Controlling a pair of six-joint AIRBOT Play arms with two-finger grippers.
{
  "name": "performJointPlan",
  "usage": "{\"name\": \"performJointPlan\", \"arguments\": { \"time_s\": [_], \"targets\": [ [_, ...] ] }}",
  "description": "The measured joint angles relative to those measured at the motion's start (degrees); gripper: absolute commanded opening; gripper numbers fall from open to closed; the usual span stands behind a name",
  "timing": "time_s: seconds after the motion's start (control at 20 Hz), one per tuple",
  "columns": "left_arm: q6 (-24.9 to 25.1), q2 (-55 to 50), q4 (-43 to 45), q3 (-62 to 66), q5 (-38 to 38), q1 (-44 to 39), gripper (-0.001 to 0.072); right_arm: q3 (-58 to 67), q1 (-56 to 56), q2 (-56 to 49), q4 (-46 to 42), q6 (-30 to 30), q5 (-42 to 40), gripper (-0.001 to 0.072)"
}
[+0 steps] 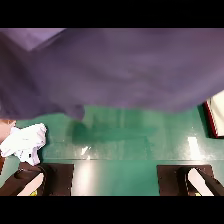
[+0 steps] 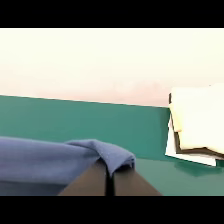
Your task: Fold the shirts.
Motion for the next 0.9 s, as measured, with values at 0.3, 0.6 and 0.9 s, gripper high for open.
{"name": "performJointPlan", "arguments": {
  "time_s": [0.3,0.6,0.9],
  "targets": [
    [-0.94,-6.36,0.02,-12.92,-5.03,-0.04,0.0025,-3.82,2.16,-10.67,-3.26,2.69,6.47,0.0015],
    [-0.35,-24.02,0.57,-22.03,-8.26,-0.02,0.0026,-15.47,12.96,-27.12,-13.97,3.34,7.26,0.0016],
    [3.1,-41.31,0.2,-23.39,-1.25,-0.02,0.0026,-10.29,16.24,-44.44,-15.96,3.76,2.99,0.0016]
  ]
}}
